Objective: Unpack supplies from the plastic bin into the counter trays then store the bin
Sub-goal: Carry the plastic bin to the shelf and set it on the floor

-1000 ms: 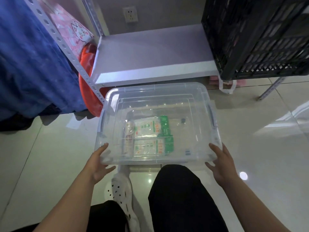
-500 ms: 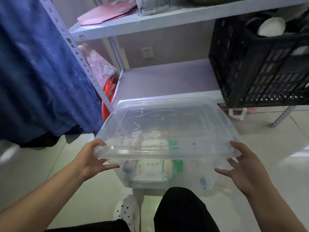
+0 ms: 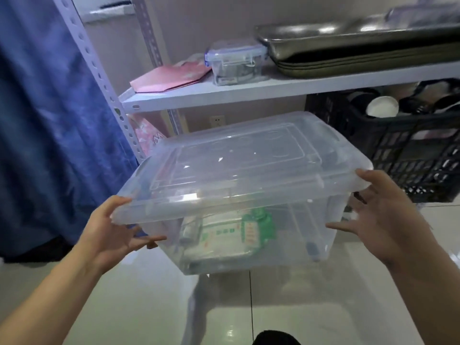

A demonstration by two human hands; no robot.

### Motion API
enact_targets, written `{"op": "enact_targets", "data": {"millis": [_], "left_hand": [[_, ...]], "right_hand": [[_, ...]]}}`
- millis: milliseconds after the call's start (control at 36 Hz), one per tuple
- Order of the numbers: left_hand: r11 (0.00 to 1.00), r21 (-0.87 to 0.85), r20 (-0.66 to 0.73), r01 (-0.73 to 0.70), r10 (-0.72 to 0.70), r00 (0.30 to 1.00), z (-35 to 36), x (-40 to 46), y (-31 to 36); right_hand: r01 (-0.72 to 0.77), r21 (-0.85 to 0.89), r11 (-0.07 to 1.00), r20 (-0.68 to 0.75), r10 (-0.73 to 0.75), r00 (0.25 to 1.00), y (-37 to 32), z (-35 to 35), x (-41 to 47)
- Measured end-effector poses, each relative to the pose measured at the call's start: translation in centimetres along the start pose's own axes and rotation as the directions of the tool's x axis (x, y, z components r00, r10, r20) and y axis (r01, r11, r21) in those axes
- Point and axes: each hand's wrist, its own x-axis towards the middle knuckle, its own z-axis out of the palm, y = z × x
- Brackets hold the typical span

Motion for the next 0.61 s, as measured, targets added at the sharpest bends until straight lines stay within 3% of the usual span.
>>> {"op": "enact_targets", "data": {"millis": [167, 528, 611], "left_hand": [[0.998, 0.049, 0.061, -0.040, 0.036, 0.997, -0.3, 1.2, 1.3], [0.991, 0.028, 0.183, -0.132, 0.125, 0.975, 0.0, 2.3, 3.0], [0.997, 0.010, 0.139, -0.075, 0.073, 0.988, 0.9, 3.0, 2.0]], "right_hand": [[0.062, -0.009, 0.998, 0.053, -0.061, 0.997, 0.3, -0.6, -0.6], [0.165, 0.015, 0.986, -0.038, -0.165, 0.986, 0.1, -0.5, 0.6], [0.136, 0.042, 0.990, -0.097, -0.132, 0.987, 1.1, -0.1, 2.4]]}}
